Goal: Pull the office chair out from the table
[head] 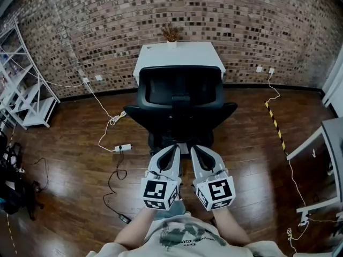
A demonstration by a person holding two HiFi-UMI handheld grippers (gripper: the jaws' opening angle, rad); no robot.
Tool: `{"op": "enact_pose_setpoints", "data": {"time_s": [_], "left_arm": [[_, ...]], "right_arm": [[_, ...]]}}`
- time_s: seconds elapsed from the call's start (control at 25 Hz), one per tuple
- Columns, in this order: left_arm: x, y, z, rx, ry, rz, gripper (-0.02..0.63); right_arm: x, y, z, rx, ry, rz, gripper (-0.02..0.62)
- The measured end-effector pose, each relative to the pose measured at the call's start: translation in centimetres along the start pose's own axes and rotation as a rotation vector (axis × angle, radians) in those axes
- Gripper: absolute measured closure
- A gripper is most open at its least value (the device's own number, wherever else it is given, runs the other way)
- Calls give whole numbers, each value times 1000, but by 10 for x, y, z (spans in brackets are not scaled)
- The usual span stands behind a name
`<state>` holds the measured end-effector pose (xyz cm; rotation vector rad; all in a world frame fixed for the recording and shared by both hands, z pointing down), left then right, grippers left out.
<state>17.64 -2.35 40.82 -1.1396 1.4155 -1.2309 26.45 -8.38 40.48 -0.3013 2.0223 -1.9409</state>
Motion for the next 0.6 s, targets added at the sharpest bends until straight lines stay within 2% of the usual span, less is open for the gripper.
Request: {"op": "enact_pose_setpoints", "data": {"time_s": [0.6], "left_arm": [[12,-6,6,0,-17,-13,592]], "right_arm": [[-1,-3,10,-9,6,-10,595]]}}
Point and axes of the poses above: the fingertips, and each gripper's own axes: x forward along the fingers, z to its right, y out of its top, the point moved 6 cm from there along -x, backward along the fingers, and after that the axes turned 3 degrees about z, right-handed, at the moved point
